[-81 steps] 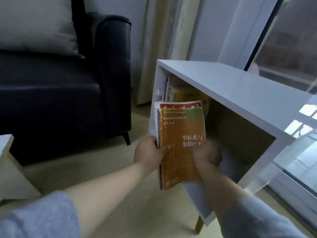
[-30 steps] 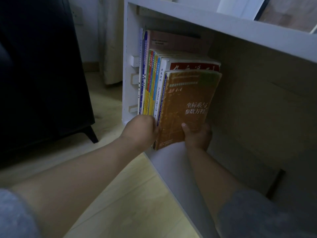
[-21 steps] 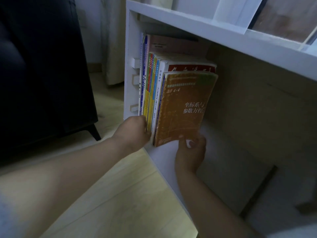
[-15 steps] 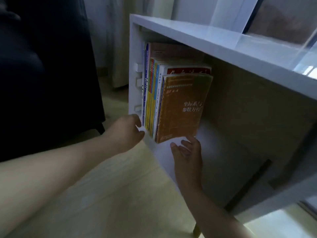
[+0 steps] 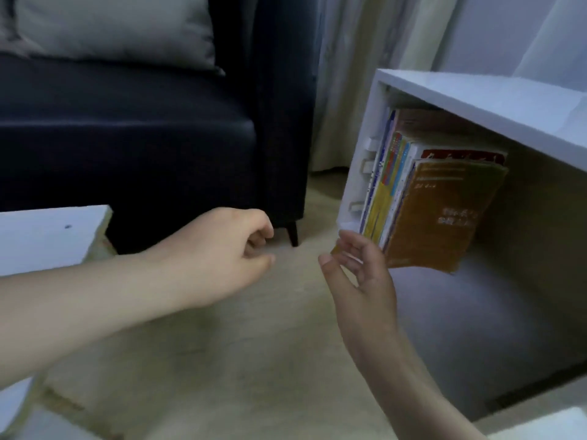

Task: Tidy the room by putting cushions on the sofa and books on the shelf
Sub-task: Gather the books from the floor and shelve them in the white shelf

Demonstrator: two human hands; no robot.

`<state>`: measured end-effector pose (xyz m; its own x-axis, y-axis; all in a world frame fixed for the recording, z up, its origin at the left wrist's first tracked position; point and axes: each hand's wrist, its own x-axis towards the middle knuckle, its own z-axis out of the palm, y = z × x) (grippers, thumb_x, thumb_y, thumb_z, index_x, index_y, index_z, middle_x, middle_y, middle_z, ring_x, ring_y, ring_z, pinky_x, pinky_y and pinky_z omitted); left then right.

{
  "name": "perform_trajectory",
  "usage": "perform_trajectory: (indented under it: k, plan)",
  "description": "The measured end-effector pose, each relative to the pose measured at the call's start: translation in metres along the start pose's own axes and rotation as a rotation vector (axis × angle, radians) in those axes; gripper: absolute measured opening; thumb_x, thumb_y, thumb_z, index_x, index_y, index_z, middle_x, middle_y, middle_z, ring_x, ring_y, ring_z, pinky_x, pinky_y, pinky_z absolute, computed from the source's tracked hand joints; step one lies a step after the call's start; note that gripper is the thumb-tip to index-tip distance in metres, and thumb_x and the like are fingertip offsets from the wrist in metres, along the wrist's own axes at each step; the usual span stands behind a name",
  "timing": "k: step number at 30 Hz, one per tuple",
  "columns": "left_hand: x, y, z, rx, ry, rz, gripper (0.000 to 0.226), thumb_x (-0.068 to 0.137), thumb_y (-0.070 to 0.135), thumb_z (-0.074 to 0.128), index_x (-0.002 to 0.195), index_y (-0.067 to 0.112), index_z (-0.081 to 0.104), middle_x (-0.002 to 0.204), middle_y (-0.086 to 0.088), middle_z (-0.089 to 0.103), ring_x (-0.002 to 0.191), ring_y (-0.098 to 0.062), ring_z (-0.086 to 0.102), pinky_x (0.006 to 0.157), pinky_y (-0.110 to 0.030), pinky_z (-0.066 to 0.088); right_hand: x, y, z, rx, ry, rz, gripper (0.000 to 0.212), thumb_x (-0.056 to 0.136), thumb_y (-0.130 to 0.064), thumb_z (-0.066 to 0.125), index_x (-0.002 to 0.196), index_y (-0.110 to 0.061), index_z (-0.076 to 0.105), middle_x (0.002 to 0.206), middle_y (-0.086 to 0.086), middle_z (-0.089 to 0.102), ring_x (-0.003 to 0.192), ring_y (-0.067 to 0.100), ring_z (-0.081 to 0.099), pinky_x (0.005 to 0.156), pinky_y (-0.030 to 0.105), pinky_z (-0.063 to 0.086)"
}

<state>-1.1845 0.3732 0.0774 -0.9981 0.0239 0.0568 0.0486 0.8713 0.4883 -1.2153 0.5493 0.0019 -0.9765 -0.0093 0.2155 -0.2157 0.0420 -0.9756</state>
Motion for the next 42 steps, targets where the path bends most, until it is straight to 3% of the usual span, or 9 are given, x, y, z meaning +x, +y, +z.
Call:
perform_trajectory:
  k: [5, 14, 21, 23, 25, 27, 30, 34, 42]
  plan:
    - [-0.075, -0.052, -0.05, 0.044, 0.129, -0.203, 0.025, 0.088, 0.034, 0.06, 0.113, 0.033, 0.057, 0.104, 0.018, 0.059, 0.086, 0.005, 0.06, 0.079, -0.018, 0.052, -0.028, -0.038, 0.086, 0.038, -0.281, -0.097, 0.038, 0.088, -0.021, 0.067, 0.121, -0.032, 0.054, 0.117, -0.018, 0.057, 0.107, -0.003, 0.057, 0.078, 0.011, 0.049]
    - [-0.246, -0.106, -0.131, 0.186, 0.297, -0.586, 0.018, 0.085, 0.032, 0.063, 0.102, 0.029, 0.06, 0.094, 0.012, 0.063, 0.084, -0.001, 0.063, 0.08, -0.028, 0.055, -0.121, -0.087, 0.213, 0.136, -0.75, -0.159, 0.03, 0.089, -0.02, 0.065, 0.113, -0.035, 0.054, 0.114, -0.02, 0.059, 0.104, -0.005, 0.058, 0.073, 0.006, 0.047]
    - [-0.393, -0.152, -0.126, 0.21, 0.389, -0.887, 0.015, 0.083, 0.029, 0.066, 0.096, 0.027, 0.058, 0.094, 0.01, 0.064, 0.08, -0.006, 0.065, 0.079, -0.03, 0.054, -0.23, -0.094, 0.297, 0.078, -1.14, -0.214, 0.032, 0.091, -0.026, 0.062, 0.12, -0.032, 0.052, 0.114, -0.02, 0.055, 0.104, -0.003, 0.054, 0.071, 0.003, 0.046]
    - [-0.434, -0.165, -0.11, 0.192, 0.37, -0.974, 0.016, 0.084, 0.029, 0.065, 0.099, 0.025, 0.06, 0.098, 0.009, 0.065, 0.081, -0.006, 0.065, 0.077, -0.025, 0.053, -0.267, -0.084, 0.316, 0.018, -1.247, -0.204, 0.032, 0.09, -0.025, 0.063, 0.119, -0.032, 0.053, 0.113, -0.019, 0.055, 0.103, -0.003, 0.054, 0.071, 0.001, 0.044]
    - [-0.46, -0.18, -0.1, 0.207, 0.348, -1.015, 0.019, 0.086, 0.03, 0.063, 0.104, 0.022, 0.06, 0.1, 0.01, 0.064, 0.083, -0.006, 0.065, 0.069, -0.009, 0.045, -0.289, -0.074, 0.328, -0.028, -1.304, -0.213, 0.03, 0.089, -0.022, 0.064, 0.117, -0.029, 0.055, 0.114, -0.015, 0.057, 0.102, -0.002, 0.055, 0.071, 0.003, 0.044]
    - [-0.48, -0.192, -0.09, 0.203, 0.35, -1.054, 0.02, 0.087, 0.029, 0.062, 0.106, 0.021, 0.061, 0.1, 0.01, 0.064, 0.083, -0.006, 0.064, 0.067, -0.005, 0.042, -0.305, -0.06, 0.337, -0.109, -1.374, -0.251, 0.03, 0.089, -0.023, 0.064, 0.117, -0.03, 0.054, 0.117, -0.012, 0.056, 0.103, -0.001, 0.054, 0.075, 0.006, 0.042]
    - [-0.506, -0.212, -0.071, 0.141, 0.335, -1.119, 0.02, 0.088, 0.03, 0.061, 0.106, 0.021, 0.06, 0.101, 0.009, 0.064, 0.083, -0.005, 0.064, 0.073, -0.017, 0.048, -0.322, -0.035, 0.349, -0.29, -1.49, -0.287, 0.033, 0.089, -0.027, 0.061, 0.12, -0.03, 0.052, 0.121, -0.011, 0.053, 0.109, 0.003, 0.051, 0.087, 0.018, 0.041]
    - [-0.53, -0.24, -0.038, 0.046, 0.286, -1.161, 0.023, 0.089, 0.03, 0.06, 0.109, 0.02, 0.059, 0.103, 0.01, 0.062, 0.089, -0.008, 0.064, 0.08, -0.025, 0.051, -0.338, -0.008, 0.369, -0.592, -1.63, -0.362, 0.041, 0.092, -0.034, 0.059, 0.13, -0.026, 0.046, 0.131, -0.006, 0.046, 0.108, 0.01, 0.048, 0.084, 0.025, 0.037]
    - [-0.537, -0.288, 0.016, -0.088, 0.304, -1.165, 0.025, 0.091, 0.028, 0.055, 0.113, 0.017, 0.057, 0.111, 0.004, 0.063, 0.098, -0.013, 0.061, 0.085, -0.026, 0.048, -0.357, 0.057, 0.418, -1.148, -1.54, -0.416, 0.069, 0.092, -0.045, 0.055, 0.145, -0.01, 0.028, 0.149, 0.014, 0.029, 0.134, 0.032, 0.036, 0.104, 0.038, 0.04]
